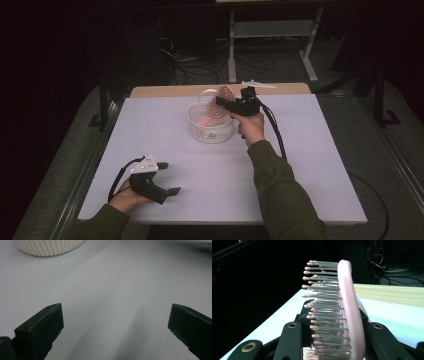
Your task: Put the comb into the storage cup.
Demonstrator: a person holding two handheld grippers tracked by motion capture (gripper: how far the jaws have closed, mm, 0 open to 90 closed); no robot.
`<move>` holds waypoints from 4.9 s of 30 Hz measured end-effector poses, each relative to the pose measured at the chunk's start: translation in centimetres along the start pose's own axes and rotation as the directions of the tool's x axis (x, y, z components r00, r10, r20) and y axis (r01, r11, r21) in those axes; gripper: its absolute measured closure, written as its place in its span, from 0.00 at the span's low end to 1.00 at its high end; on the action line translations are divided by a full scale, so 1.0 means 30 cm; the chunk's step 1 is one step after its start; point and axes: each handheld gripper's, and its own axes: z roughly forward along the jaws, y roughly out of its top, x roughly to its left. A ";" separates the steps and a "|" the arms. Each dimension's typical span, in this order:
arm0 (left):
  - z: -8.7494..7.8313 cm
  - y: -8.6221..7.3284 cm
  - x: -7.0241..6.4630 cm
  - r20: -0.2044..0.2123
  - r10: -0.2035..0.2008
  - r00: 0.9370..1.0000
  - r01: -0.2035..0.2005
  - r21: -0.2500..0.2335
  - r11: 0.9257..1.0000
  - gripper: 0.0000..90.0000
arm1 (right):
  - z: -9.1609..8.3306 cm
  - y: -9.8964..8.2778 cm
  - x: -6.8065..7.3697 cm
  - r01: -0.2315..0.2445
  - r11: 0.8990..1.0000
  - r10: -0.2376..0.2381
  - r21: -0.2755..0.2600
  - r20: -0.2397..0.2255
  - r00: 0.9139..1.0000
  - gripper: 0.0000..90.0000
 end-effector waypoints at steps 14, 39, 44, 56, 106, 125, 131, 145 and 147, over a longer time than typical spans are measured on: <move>0.001 0.000 -0.001 0.000 0.002 1.000 -0.002 0.000 1.000 0.00 | -0.013 -0.007 -0.037 -0.021 1.000 0.021 0.020 0.020 1.000 0.67; 0.003 -0.001 -0.001 0.003 0.000 1.000 0.000 0.008 1.000 0.00 | -0.029 -0.019 -0.063 -0.007 1.000 0.006 0.026 0.075 0.997 0.60; 0.003 -0.001 -0.001 0.004 0.001 1.000 -0.001 0.008 1.000 0.00 | -0.030 -0.018 -0.060 0.014 1.000 -0.016 0.020 0.092 0.996 0.56; 0.004 -0.001 -0.001 0.003 0.002 1.000 -0.002 0.009 1.000 0.00 | -0.036 -0.026 -0.061 0.061 0.998 -0.065 0.032 0.131 0.989 0.43; -0.004 -0.004 0.003 -0.015 -0.011 1.000 0.011 0.000 1.000 0.00 | -0.118 -0.041 -0.029 0.242 0.947 -0.275 0.211 0.145 0.950 0.00; -0.005 -0.006 0.000 -0.015 -0.012 1.000 0.012 0.002 1.000 0.00 | -0.166 -0.098 -0.012 0.287 0.918 -0.333 0.274 0.137 0.933 0.00; -0.007 -0.005 -0.003 -0.021 -0.011 1.000 0.011 -0.006 1.000 0.00 | -0.189 -0.124 -0.009 0.296 0.913 -0.343 0.280 0.136 0.930 0.00; -0.010 -0.004 0.001 -0.029 -0.008 1.000 0.007 -0.012 1.000 0.00 | -0.236 -0.193 0.010 0.302 0.910 -0.344 0.285 0.107 0.933 0.00; -0.010 -0.004 -0.001 -0.028 -0.007 1.000 0.007 -0.013 1.000 0.00 | -0.238 -0.205 0.016 0.311 0.901 -0.355 0.303 0.104 0.929 0.00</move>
